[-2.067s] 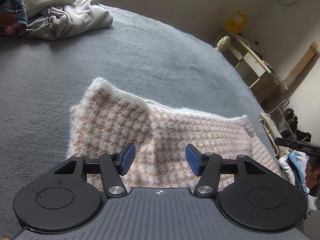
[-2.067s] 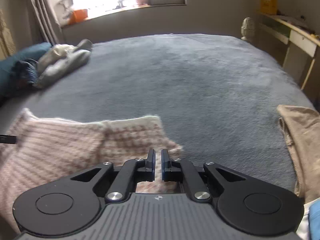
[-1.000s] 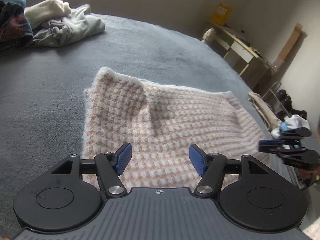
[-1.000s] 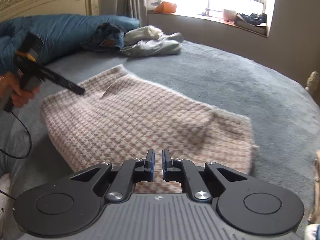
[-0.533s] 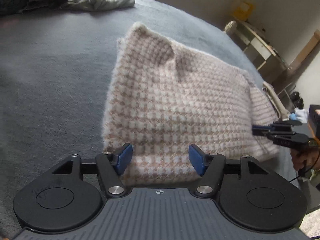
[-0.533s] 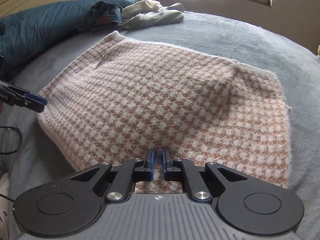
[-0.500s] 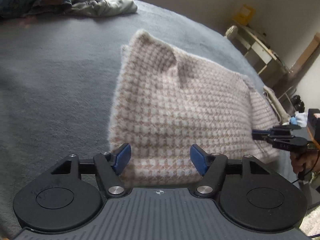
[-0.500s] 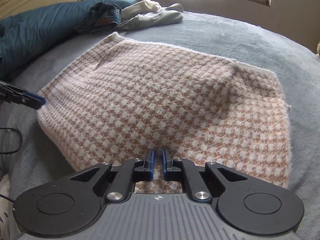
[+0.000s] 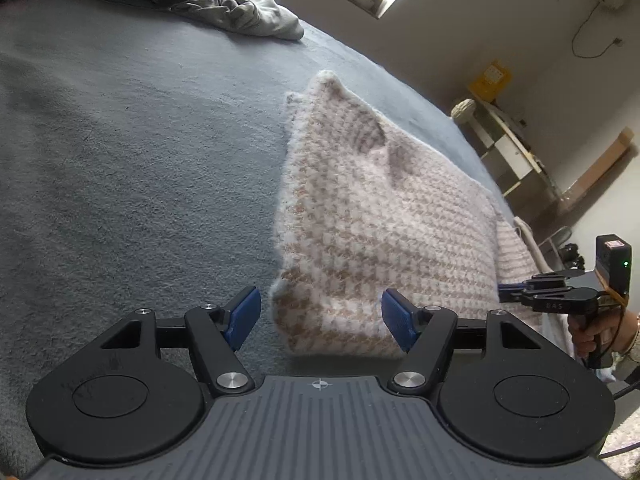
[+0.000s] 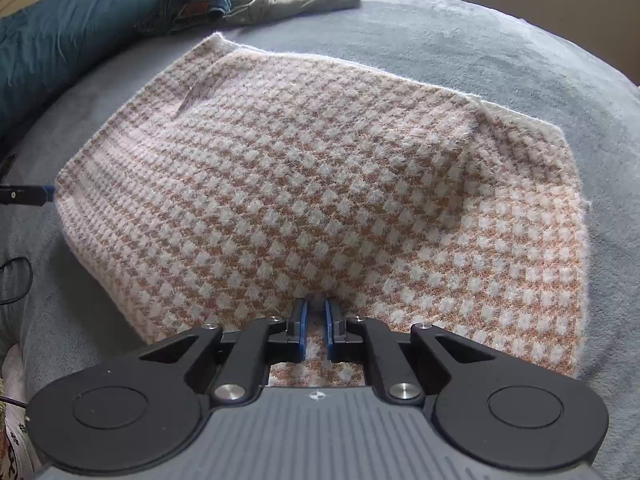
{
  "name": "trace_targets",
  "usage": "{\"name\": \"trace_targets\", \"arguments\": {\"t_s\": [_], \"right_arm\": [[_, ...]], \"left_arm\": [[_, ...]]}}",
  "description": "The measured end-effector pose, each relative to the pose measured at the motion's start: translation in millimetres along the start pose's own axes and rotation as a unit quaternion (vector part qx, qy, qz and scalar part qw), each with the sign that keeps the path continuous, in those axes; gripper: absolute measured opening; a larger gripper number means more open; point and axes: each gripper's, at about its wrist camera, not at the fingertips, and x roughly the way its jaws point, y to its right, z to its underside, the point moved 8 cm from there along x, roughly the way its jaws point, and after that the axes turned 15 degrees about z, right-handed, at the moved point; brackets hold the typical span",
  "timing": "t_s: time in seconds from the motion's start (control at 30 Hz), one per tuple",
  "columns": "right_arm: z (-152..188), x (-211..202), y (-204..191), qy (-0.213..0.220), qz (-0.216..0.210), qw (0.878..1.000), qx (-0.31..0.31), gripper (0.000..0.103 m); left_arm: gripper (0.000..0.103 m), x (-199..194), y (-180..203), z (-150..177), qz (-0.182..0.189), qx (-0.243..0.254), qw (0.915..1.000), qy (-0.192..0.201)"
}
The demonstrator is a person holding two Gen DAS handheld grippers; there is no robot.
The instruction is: Fold clothes
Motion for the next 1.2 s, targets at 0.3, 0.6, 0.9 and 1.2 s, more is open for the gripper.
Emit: {"name": "trace_targets", "arguments": {"t_s": [0.3, 0.6, 0.9, 1.2], "right_arm": [[-4.0, 3.8, -11.7, -0.02, 0.04, 0.999, -0.03, 0.009], [-6.7, 8.6, -13.5, -0.023, 0.053, 0.998, -0.039, 0.009], [-8.6, 12.3, -14.2, -0.019, 0.061, 0.997, -0.045, 0.009], [-5.2, 11.5, -15.9, -0.009, 0.063, 0.997, -0.042, 0.01]], "left_arm": [[0.067, 18.9, -27.3, -17.7, 0.188, -0.146, 0.9709, 0.029], [0.067, 5.7, -16.8, -20.1, 0.217, -0.077, 0.9699, -0.079], [0.066, 33.4, -0.8, 13.6, 0.115, 0.087, 0.9614, -0.235], [0.066, -4.7, -16.7, -13.8, 0.018, 0.045, 0.9932, -0.106]]}}
